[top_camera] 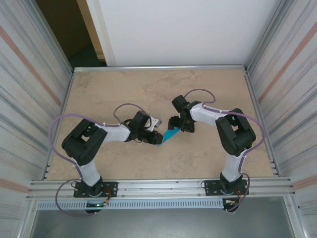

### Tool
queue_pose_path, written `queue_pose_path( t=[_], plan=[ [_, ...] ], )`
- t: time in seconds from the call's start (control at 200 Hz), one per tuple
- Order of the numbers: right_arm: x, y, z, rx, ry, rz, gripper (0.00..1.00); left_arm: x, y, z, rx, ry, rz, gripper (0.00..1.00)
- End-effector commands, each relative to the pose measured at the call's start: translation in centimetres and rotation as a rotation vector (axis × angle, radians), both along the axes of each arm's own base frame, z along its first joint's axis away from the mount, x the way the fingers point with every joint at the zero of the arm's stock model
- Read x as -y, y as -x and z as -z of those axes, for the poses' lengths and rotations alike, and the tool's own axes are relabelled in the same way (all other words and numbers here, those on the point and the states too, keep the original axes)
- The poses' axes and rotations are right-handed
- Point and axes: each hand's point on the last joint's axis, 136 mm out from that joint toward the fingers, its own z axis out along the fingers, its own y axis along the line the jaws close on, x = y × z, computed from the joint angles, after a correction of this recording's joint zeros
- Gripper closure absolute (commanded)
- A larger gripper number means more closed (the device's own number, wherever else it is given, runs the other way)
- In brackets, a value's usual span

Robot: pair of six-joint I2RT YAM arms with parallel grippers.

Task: Fold a paper plane with a square sheet of paper (pick it up from the middle)
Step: Fold the wing for the fifth time at the center of the table.

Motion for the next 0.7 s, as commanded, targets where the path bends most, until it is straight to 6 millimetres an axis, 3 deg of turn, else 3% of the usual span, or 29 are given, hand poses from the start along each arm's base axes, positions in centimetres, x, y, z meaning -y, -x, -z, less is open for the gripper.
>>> queue_pose_path(
  t=[0.0, 0.16, 0.336, 0.541, 0.692],
  plan=[
    [2.1, 3.0, 6.3, -0.145, 0.091, 0.013, 0.15, -0.3, -1.1, -2.6, 0.044, 0.002, -0.051, 0.69],
    [1.9, 3.0, 6.2, -0.142, 0.065, 0.018, 0.13, 0.0, -2.1, -5.3, 0.086, 0.046, -0.085, 0.65],
    [2.1, 3.1, 6.4, -0.15, 0.046, 0.035, 0.12, 1.6, -2.2, -5.9, 0.033, 0.117, -0.086, 0.7],
    [2.1, 3.3, 6.7, -0.161, 0.044, 0.037, 0.12, 4.0, -1.7, -5.3, -0.031, 0.169, -0.039, 0.8],
    [2.1, 3.4, 6.8, -0.165, 0.045, 0.038, 0.12, 4.3, -1.8, -4.3, -0.051, 0.14, -0.046, 0.83]
  ],
)
